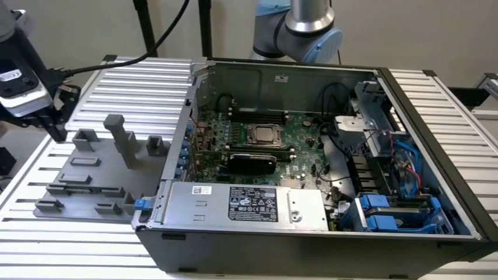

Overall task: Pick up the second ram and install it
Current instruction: 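Pick up the second ram and move it above second insertion slot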

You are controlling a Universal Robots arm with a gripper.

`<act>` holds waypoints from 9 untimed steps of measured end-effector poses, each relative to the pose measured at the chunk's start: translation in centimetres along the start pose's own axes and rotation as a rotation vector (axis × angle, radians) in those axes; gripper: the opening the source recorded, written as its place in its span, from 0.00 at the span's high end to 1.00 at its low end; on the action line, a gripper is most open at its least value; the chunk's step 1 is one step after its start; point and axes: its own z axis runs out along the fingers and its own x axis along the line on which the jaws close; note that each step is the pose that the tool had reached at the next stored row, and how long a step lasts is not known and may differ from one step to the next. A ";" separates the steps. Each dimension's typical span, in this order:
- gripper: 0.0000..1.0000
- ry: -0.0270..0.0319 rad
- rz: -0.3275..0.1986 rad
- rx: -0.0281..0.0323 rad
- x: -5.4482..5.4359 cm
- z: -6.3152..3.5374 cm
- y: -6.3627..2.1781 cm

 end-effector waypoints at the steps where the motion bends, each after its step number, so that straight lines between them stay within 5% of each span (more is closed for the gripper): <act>1: 1.00 0.0007 -0.019 -0.0004 0.0 0.09 0.00; 9: 1.00 0.0064 -0.163 -0.0032 0.0 0.70 -0.02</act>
